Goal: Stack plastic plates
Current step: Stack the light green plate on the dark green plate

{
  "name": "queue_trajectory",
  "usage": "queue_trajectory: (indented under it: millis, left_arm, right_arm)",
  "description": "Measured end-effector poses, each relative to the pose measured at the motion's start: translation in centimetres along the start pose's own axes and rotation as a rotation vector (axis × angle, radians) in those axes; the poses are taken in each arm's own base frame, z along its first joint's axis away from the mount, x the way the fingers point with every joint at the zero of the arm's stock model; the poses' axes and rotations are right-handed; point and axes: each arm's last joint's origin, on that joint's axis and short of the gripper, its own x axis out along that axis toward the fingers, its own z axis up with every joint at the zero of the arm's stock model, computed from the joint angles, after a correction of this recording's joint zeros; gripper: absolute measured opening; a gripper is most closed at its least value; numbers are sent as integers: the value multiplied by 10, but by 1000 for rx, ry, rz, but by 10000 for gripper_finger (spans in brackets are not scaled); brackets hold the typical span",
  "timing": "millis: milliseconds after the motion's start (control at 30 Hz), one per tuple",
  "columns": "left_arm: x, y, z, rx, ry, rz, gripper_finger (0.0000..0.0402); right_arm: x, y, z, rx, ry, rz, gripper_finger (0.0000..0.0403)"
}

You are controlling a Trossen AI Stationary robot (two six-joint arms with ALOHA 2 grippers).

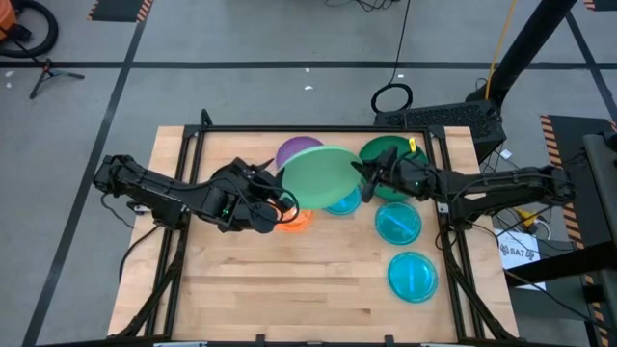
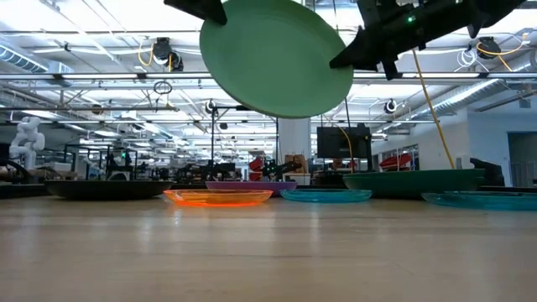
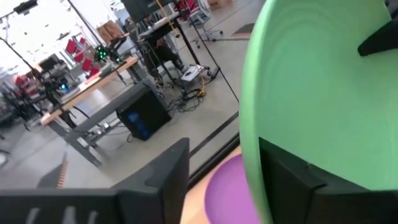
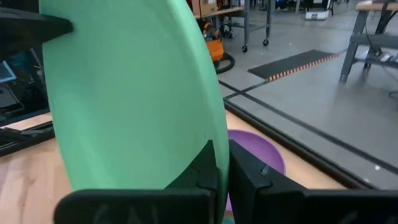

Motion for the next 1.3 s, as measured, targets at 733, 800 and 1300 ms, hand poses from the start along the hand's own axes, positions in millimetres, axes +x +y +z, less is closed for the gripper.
queue_trajectory:
  millis: [733, 800, 1300]
  left_arm:
    - [-5, 17, 0, 166, 11, 24, 230]
    - [-5, 17, -1, 164, 15, 22, 230]
    - [-6, 22, -11, 147, 57, 32, 230]
  right_arm:
    - [-33, -72, 95, 90, 466, -347, 5]
    - [-36, -83, 99, 138, 505, -351, 5]
    - [-14, -184, 60, 480, 938, -340, 5]
